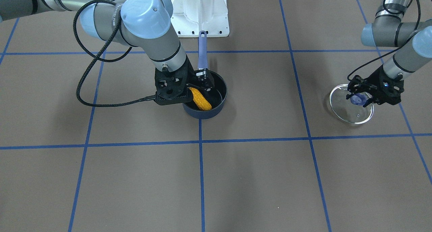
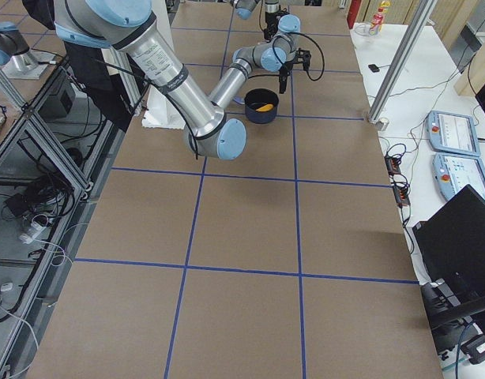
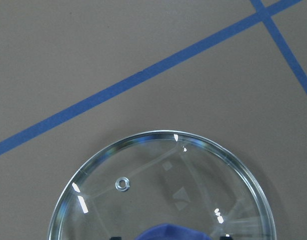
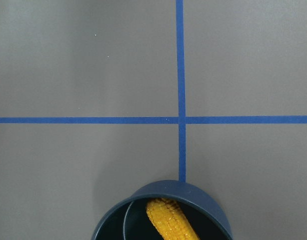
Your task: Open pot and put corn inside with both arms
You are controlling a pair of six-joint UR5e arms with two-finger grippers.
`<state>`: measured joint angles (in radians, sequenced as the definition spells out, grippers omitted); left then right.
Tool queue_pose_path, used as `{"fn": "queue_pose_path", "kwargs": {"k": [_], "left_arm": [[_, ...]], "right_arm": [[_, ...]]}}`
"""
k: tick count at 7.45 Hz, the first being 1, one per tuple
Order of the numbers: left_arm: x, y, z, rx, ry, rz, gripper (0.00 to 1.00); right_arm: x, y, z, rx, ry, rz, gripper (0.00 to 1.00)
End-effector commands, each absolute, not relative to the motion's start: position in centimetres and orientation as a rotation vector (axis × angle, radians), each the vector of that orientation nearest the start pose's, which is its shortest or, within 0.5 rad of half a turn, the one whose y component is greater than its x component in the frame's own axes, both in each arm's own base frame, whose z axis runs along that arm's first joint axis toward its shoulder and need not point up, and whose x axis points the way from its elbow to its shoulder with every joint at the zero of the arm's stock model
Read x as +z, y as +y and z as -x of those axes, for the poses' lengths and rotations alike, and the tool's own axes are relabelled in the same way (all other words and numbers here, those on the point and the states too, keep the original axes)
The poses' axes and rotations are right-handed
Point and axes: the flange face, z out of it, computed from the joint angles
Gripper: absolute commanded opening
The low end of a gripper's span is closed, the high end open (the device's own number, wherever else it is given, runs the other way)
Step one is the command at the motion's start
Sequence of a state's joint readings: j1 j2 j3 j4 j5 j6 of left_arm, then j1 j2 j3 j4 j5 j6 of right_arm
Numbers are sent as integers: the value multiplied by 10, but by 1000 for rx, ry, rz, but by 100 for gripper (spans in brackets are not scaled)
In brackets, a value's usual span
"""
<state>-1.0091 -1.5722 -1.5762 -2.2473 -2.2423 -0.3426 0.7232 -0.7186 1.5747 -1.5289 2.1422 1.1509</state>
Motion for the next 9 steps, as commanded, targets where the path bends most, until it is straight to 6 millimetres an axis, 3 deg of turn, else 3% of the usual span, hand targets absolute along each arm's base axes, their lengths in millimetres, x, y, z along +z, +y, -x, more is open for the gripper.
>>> {"fn": "queue_pose_path", "kwargs": {"k": [1, 5, 6, 7, 8, 9], "left_arm": [[582, -478, -217, 434, 872, -312, 61], [576, -482, -219, 430, 864, -329, 90], [568, -482, -219, 435, 877, -337, 95], [555, -480, -218, 440, 892, -340, 97], [549, -481, -219, 447, 927, -310, 97], [538, -492, -211, 430, 948, -301, 97]], "right_arm": [[116, -531, 464, 27, -1033, -28, 100], [114, -534, 453, 47, -1040, -34, 100], [113, -539, 438, 60, -1047, -49, 100], [127, -549, 411, 78, -1052, -46, 100], [162, -566, 377, 113, -1023, -62, 100], [210, -583, 329, 79, -974, -125, 100]]}}
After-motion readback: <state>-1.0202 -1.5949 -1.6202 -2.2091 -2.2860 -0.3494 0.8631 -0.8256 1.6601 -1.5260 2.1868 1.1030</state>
